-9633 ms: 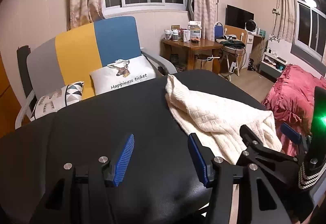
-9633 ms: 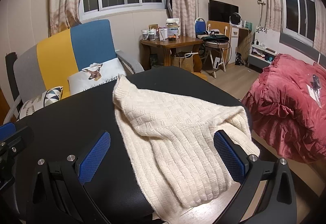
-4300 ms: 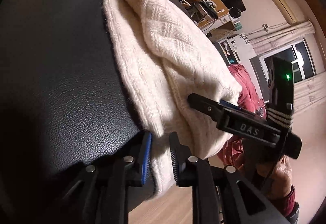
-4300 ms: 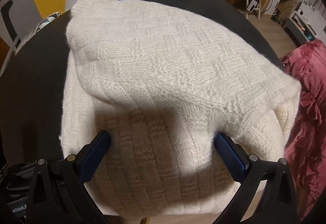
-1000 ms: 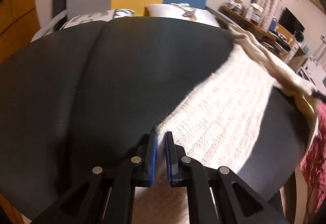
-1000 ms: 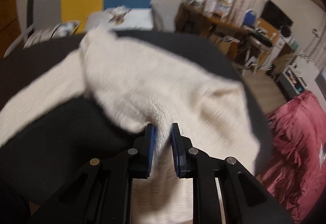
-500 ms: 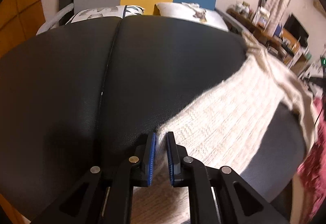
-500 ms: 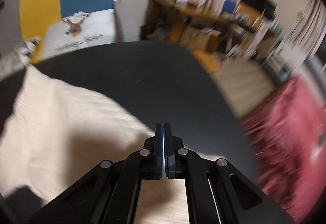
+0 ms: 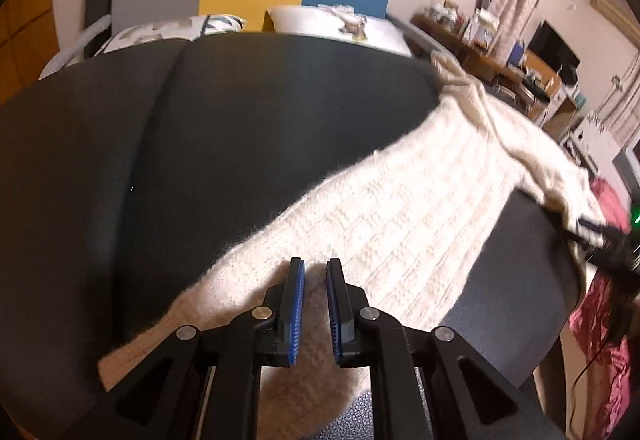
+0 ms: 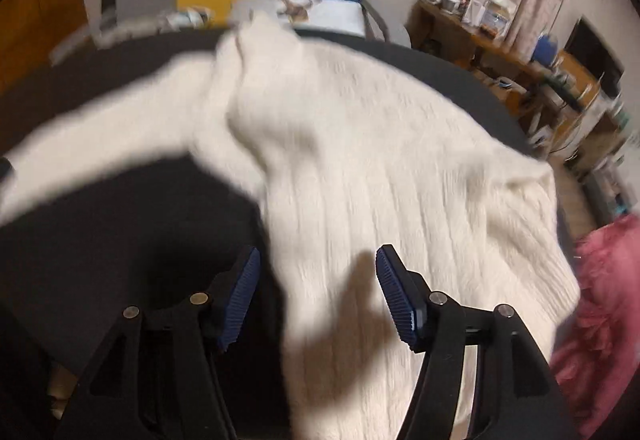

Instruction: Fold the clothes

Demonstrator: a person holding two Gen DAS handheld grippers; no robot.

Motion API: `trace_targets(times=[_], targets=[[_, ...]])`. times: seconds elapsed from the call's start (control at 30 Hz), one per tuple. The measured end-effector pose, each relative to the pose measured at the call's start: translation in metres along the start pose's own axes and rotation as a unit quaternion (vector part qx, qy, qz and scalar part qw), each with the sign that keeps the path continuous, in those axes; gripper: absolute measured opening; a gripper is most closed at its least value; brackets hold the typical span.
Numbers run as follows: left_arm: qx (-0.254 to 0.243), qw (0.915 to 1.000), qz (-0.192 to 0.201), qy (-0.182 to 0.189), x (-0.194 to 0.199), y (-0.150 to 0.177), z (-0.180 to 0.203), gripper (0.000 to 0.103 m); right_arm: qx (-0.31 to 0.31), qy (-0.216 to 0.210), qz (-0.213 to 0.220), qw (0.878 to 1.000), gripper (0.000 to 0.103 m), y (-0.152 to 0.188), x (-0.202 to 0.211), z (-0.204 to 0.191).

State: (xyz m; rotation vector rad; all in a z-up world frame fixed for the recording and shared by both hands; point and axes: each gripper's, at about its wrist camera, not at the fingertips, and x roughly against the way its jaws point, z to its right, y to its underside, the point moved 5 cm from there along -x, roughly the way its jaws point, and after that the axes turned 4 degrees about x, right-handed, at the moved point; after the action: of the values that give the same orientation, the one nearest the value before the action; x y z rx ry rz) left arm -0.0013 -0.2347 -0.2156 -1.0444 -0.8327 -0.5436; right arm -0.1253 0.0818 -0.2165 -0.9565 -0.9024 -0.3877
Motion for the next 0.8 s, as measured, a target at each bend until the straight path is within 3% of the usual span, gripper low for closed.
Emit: trace_targets(times=[0.07, 0.13, 0.17, 0.2, 0.4, 0.5, 0.57, 0.63, 0.7, 0.8], targets=[[0.012, 0.9999, -0.002, 0.006, 0.001, 0.0, -0.003, 0.01, 0.004, 0.034, 0.012, 0.999, 0.064, 0.009, -0.004, -0.002], [0.025, 0.9996, -0.004, 0.014, 0.001, 0.001, -0.005, 0.01, -0.007, 0.034, 0.01, 0.999, 0.06, 0.012, -0.005, 0.0], [0.027, 0.9995, -0.003, 0.015, 0.0, 0.001, -0.006, 0.01, -0.015, 0.027, 0.007, 0.999, 0.046, 0.013, -0.004, 0.001], [0.029, 0.9995, -0.002, 0.017, 0.0, 0.002, -0.006, 0.01, -0.021, 0.027, 0.0, 0.999, 0.015, 0.013, -0.005, 0.003], [0.001, 0.9999, 0.01, -0.001, -0.002, 0.003, 0.0, 0.01, 0.002, 0.054, 0.018, 0.998, 0.014, -0.006, 0.028, 0.017], [-0.005, 0.9999, 0.011, -0.001, -0.002, 0.004, -0.001, 0.01, 0.029, 0.105, 0.05, 0.993, 0.014, -0.036, 0.057, 0.037], [-0.005, 0.9999, 0.01, 0.001, -0.001, 0.004, -0.002, 0.01, 0.041, 0.151, 0.068, 0.985, 0.005, -0.071, 0.072, 0.067], [-0.004, 0.9999, 0.01, 0.004, -0.001, 0.005, -0.004, 0.01, 0.031, 0.183, 0.078, 0.979, 0.004, -0.104, 0.077, 0.101], [-0.006, 0.9999, 0.011, 0.004, -0.002, 0.005, -0.005, 0.01, 0.027, 0.211, 0.076, 0.974, 0.004, -0.133, 0.069, 0.128], [-0.007, 0.9999, 0.011, 0.002, -0.002, 0.004, -0.004, 0.01, 0.032, 0.254, 0.039, 0.966, 0.004, -0.17, 0.031, 0.166]])
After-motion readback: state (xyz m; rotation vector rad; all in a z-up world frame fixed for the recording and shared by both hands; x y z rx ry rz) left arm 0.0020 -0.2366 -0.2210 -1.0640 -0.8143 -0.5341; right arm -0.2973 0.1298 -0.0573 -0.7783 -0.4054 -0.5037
